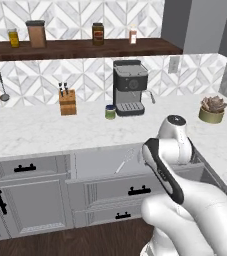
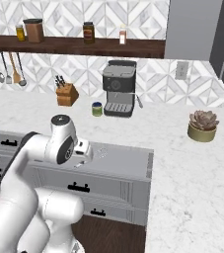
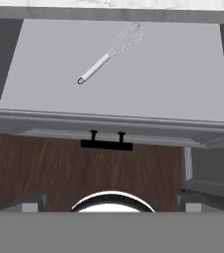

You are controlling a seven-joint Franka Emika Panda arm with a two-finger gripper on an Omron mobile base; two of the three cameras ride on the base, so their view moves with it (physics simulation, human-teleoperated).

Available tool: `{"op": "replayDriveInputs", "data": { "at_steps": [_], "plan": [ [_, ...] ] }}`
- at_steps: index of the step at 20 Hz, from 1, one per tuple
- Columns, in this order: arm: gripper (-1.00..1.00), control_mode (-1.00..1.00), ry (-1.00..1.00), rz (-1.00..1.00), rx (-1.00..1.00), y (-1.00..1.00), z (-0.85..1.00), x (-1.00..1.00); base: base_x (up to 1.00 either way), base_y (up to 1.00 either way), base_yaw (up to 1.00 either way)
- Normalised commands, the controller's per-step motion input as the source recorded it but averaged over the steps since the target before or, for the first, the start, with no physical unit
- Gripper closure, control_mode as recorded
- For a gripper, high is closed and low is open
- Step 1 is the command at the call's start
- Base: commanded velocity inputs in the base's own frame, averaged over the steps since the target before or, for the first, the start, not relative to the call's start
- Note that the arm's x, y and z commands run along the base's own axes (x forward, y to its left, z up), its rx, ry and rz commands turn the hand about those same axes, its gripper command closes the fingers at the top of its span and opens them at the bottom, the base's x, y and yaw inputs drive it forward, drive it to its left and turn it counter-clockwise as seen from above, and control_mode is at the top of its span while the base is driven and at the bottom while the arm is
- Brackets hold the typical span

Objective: Pick the whisk from the drawer and place it on the counter.

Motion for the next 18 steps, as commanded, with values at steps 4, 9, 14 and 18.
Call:
{"op": "replayDriveInputs", "data": {
  "at_steps": [4,9,14,18],
  "plan": [
    [-1.0,-1.0,0.06,0.01,0.0,0.01,-0.43,0.77,0.0,0.0,0.0],
    [-1.0,-1.0,0.03,0.01,0.0,0.0,-0.15,0.6,0.0,0.0,0.0],
    [-1.0,-1.0,0.0,0.0,0.0,0.0,-0.27,0.51,0.0,0.0,0.0],
    [-1.0,-1.0,0.0,0.0,0.0,0.0,-0.4,0.39,0.0,0.0,0.0]
  ]
}}
